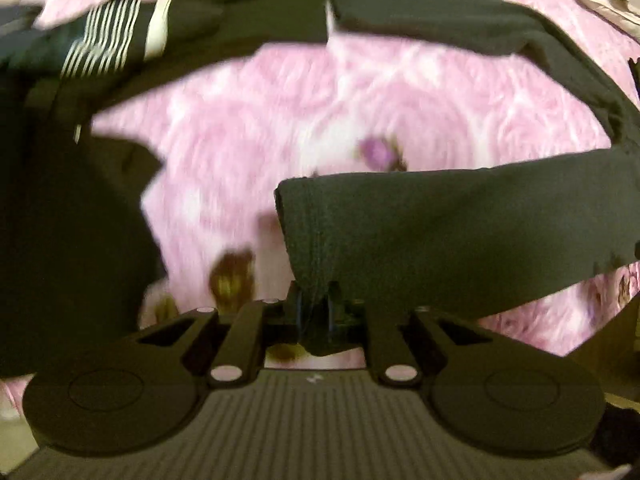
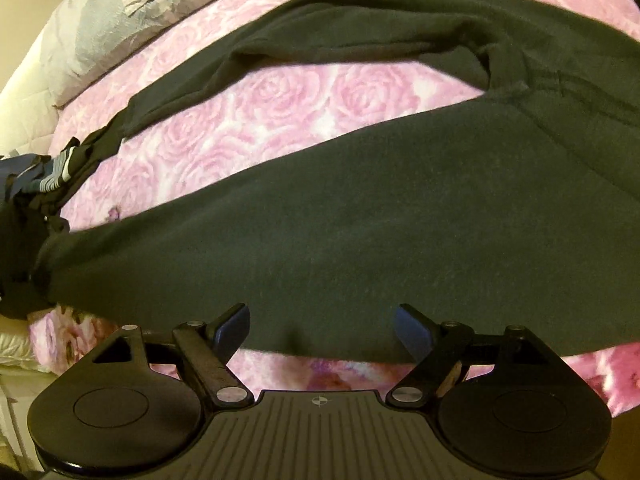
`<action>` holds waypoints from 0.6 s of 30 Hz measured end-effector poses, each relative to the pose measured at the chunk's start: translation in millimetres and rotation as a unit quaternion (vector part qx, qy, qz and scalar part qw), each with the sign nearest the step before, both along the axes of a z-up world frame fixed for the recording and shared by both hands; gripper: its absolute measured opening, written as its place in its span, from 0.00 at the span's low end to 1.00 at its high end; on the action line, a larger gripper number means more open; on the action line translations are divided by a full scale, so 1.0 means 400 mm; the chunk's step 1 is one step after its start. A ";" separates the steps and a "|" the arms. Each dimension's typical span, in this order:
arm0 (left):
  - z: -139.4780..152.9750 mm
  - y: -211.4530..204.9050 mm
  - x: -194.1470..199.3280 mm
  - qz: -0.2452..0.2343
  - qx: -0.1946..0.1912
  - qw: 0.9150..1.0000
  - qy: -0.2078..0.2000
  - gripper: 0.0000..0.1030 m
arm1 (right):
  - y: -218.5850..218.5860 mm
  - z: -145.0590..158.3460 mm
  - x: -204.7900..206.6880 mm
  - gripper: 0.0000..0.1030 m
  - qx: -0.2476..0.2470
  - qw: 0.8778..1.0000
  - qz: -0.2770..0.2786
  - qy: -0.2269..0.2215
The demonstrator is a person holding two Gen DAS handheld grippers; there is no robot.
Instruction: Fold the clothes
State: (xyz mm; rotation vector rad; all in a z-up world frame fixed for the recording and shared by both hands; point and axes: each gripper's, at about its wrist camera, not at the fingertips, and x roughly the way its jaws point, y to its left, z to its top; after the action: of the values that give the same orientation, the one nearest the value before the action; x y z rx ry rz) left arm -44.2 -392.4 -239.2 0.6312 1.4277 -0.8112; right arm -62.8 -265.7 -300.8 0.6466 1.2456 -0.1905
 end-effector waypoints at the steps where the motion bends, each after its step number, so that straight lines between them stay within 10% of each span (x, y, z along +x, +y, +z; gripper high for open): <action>1: -0.006 0.007 -0.014 0.001 0.004 1.000 -0.001 0.12 | -0.002 -0.004 0.000 0.80 0.003 1.000 0.002 0.003; 12: -0.059 -0.032 -0.051 -0.082 0.080 0.988 -0.100 0.21 | -0.093 0.000 -0.129 0.80 -0.028 0.996 -0.068 0.044; 18: -0.009 -0.132 -0.113 -0.204 0.047 0.961 -0.182 0.23 | -0.196 0.032 -0.284 0.80 -0.082 0.973 -0.211 0.048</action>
State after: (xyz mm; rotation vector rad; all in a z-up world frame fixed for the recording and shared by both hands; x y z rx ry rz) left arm -89.3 -445.0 -242.8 1.1133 1.0143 -0.8928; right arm -176.5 -344.1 -288.2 0.7584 1.1570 -0.6783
